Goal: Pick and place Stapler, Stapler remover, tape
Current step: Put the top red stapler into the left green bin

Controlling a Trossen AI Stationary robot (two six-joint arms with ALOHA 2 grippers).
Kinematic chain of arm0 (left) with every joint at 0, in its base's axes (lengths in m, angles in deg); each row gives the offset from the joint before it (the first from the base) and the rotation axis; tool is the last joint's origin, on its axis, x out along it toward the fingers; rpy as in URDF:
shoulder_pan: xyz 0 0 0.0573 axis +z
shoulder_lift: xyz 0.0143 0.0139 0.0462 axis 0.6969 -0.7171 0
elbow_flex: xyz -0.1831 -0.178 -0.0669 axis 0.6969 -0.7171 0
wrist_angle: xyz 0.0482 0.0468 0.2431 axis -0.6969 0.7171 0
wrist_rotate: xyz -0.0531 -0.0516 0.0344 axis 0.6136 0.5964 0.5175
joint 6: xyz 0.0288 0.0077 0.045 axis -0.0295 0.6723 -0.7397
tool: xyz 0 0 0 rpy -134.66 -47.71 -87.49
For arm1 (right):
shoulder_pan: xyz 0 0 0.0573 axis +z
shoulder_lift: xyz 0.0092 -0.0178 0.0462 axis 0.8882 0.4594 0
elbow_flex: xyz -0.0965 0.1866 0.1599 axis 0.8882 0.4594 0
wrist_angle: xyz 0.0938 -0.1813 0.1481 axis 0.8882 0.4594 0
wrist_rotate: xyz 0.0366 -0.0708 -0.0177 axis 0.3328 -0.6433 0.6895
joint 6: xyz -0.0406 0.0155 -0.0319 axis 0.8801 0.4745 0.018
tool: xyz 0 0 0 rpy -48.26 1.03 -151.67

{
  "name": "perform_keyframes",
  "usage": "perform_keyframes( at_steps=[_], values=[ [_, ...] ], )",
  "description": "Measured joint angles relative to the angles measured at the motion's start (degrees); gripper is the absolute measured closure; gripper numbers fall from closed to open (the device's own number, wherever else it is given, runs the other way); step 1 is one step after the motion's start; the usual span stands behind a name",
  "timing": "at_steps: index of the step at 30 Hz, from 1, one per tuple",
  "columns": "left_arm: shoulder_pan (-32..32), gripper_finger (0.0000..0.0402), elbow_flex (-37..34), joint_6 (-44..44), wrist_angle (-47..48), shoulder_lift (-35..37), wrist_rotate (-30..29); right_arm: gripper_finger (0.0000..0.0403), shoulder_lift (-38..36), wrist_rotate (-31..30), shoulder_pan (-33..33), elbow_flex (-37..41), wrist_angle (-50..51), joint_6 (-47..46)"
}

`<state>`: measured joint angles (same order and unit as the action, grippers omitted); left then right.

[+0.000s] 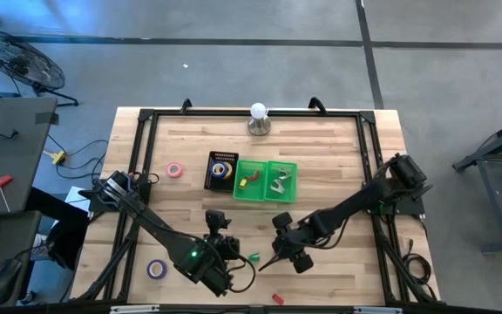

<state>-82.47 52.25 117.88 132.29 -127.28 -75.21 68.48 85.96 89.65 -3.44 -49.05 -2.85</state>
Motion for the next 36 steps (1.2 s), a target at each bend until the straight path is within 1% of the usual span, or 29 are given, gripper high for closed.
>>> perform_keyframes(
  at_steps=[9, 12, 15, 19, 21, 24, 26, 30, 33, 34, 36],
  values=[
    [0.01, 0.0122, 0.0, 0.06, -0.14, 0.0, 0.58, 0.0212, 2.74, 1.96, -0.86, 0.07, -0.86, 0.0],
    [0.01, 0.0122, 0.0, 0.08, -0.2, 0.0, 0.58, 0.0227, 2.87, 1.88, -1.29, 0.04, -0.87, 0.0],
    [0.01, 0.0122, 0.0, 0.3, -0.13, 0.0, 0.61, 0.0267, 2.87, 0.71, -1.44, 0.04, -0.67, -0.01],
    [0.01, 0.0122, 0.0, 0.47, 0.35, 0.0, 0.5, 0.0353, 2.84, -0.21, -1.49, -0.02, -0.74, 2.28],
    [0.01, 0.0122, 0.0, 0.49, 0.92, 0.0, -0.3, 0.0356, 2.78, -1.35, -1.55, -0.04, -0.76, 3.93],
    [0.01, 0.0122, 0.0, 1.1, 2.27, 0.0, -1.17, 0.0356, 2.67, -6.05, -1.59, -0.02, -0.78, 4.86],
    [0.01, 0.0122, 0.21, 2.37, 4.03, 0.0, -2.24, 0.0356, 2.44, -7.64, -2.3, -0.54, -0.15, 5.83],
    [-0.4, 0.0122, 1.64, 7.72, 10.6, 0.0, -5.48, 0.0356, 1.49, -9.0, -4.88, -3.36, 2.33, 6.67],
    [-1.43, 0.0122, 3.26, 13.47, 17.94, 0.0, -8.16, 0.0356, 0.05, -11.89, -7.08, -5.4, 2.98, 8.43],
    [-1.94, 0.0122, 3.61, 15.22, 18.56, 0.04, -9.16, 0.0356, -0.76, -12.53, -7.97, -6.12, 3.03, 9.29],
    [-2.91, 0.0122, 3.71, 14.11, 17.84, 0.55, -10.38, 0.0356, -2.34, -13.76, -9.98, -7.5, 2.39, 10.44]
  ],
)
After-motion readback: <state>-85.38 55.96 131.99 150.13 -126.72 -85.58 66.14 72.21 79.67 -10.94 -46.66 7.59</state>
